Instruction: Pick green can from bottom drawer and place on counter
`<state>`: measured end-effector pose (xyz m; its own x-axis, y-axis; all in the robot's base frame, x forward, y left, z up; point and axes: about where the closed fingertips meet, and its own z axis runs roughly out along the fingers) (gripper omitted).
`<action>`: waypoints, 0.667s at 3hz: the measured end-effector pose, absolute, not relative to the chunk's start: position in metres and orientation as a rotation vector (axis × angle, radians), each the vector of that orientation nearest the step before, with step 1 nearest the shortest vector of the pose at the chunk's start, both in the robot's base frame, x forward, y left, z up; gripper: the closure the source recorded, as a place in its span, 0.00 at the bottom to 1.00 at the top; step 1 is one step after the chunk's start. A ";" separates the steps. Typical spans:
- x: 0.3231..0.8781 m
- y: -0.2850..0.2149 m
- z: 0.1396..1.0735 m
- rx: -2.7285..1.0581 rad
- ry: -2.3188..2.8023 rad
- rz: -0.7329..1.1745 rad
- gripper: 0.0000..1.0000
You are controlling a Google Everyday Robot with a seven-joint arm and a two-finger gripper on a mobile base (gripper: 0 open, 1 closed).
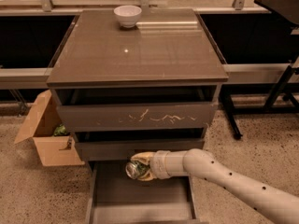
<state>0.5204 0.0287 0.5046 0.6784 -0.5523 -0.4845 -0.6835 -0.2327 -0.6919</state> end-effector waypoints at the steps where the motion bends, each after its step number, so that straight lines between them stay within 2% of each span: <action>1: 0.520 0.029 0.504 -1.910 0.966 0.168 1.00; 2: 0.516 0.022 0.549 -1.940 0.898 0.137 1.00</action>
Offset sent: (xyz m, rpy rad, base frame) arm -0.0100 -0.0218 0.1203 -0.0425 -0.1354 0.1042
